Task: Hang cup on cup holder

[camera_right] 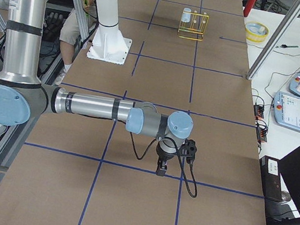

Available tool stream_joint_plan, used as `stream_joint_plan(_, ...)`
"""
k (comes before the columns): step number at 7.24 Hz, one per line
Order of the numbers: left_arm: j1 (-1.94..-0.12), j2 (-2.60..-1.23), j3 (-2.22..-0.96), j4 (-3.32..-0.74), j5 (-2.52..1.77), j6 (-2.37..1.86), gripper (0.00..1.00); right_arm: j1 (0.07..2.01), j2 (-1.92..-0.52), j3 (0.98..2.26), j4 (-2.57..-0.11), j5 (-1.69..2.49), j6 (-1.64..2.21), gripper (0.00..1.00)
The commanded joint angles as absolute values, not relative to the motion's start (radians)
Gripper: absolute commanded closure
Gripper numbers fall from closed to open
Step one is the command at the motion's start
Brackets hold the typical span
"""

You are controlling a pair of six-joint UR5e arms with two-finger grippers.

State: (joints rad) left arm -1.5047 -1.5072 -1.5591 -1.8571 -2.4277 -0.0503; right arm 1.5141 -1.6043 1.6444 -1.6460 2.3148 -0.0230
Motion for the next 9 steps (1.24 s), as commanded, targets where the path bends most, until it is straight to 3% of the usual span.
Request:
stream_joint_plan(1,-1.508,-1.389,-1.665,-1.859,-2.427,-0.038,0.0,1.514,-1.605,1.644,-1.646,2.315,-0.023,0.0)
stream_joint_plan(5,-1.566,-1.394,-1.745,-1.703,-2.425,0.056,0.0,1.514,-1.605,1.644,-1.646,2.315,-0.023,0.0)
stream_joint_plan(9,-1.586,-1.416,-1.732,-1.704,-2.424,0.06,0.0,1.514,-1.605,1.644,-1.646,2.315,-0.023,0.0)
